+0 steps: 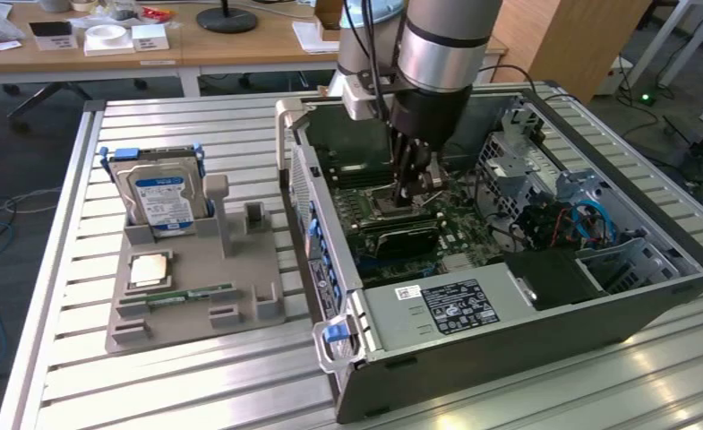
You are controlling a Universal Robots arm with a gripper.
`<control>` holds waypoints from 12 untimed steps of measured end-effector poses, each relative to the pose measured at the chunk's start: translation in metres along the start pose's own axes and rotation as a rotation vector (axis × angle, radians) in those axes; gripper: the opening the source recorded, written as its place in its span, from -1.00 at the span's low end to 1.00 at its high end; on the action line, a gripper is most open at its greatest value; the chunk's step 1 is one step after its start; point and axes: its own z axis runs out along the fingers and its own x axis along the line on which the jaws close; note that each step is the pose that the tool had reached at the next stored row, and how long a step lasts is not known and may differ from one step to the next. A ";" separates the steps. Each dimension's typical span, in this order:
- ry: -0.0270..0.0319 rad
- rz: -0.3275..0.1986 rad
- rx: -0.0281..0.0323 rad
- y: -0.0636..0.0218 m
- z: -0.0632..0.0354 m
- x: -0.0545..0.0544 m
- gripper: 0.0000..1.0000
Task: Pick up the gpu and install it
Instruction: 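Press down on the gpu until it lock into place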
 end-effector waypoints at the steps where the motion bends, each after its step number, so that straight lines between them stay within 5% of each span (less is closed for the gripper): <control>1: 0.0000 0.000 0.0000 -0.0001 -0.0035 0.000 -0.79; 8: 0.0000 0.000 0.0000 -0.0005 -0.0274 -0.002 -0.79; 12: -0.0001 0.000 0.0001 -0.0006 -0.0292 -0.002 -0.79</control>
